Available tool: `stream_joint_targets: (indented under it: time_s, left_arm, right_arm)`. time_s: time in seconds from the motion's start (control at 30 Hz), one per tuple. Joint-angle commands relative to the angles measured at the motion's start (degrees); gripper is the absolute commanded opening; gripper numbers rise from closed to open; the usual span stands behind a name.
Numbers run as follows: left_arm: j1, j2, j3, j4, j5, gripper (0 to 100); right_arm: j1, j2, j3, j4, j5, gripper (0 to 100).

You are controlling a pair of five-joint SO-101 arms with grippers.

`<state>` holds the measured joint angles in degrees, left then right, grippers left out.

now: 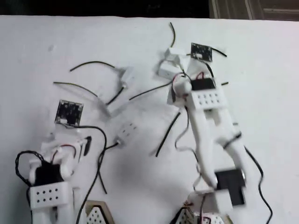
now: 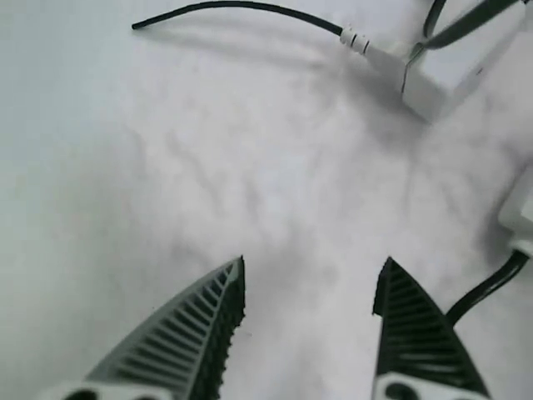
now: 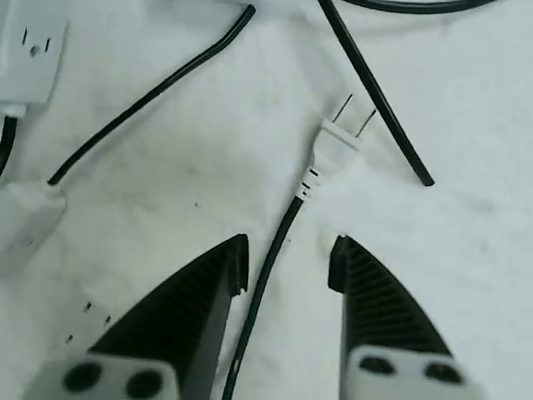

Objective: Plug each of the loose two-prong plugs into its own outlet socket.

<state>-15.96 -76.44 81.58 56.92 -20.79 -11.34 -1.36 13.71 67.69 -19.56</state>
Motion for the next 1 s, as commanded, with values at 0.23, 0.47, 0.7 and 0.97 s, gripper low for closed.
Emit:
stream_joint_targets:
  time_s: [0.23,0.47,0.7,0.97]
  left_arm:
    - [-1.9,-9.4,4.6,-0.3,0.4,26]
    - [-1.9,-9.5,4.7,0.0,0.4,26]
    - [-1.9,-9.5,4.7,0.0,0.4,26]
    - [-2.5,-9.5,4.7,0.0,0.4,26]
  right_arm:
    - [0.5,26.7,-22.9,0.1,-9.7,15.8]
    - [3.4,35.4,-30.3,0.5,-11.3,11.5]
    - [4.1,35.5,-34.1,5.8,-11.3,10.9]
    - [2.4,35.6,-47.3,20.6,-11.9,10.9]
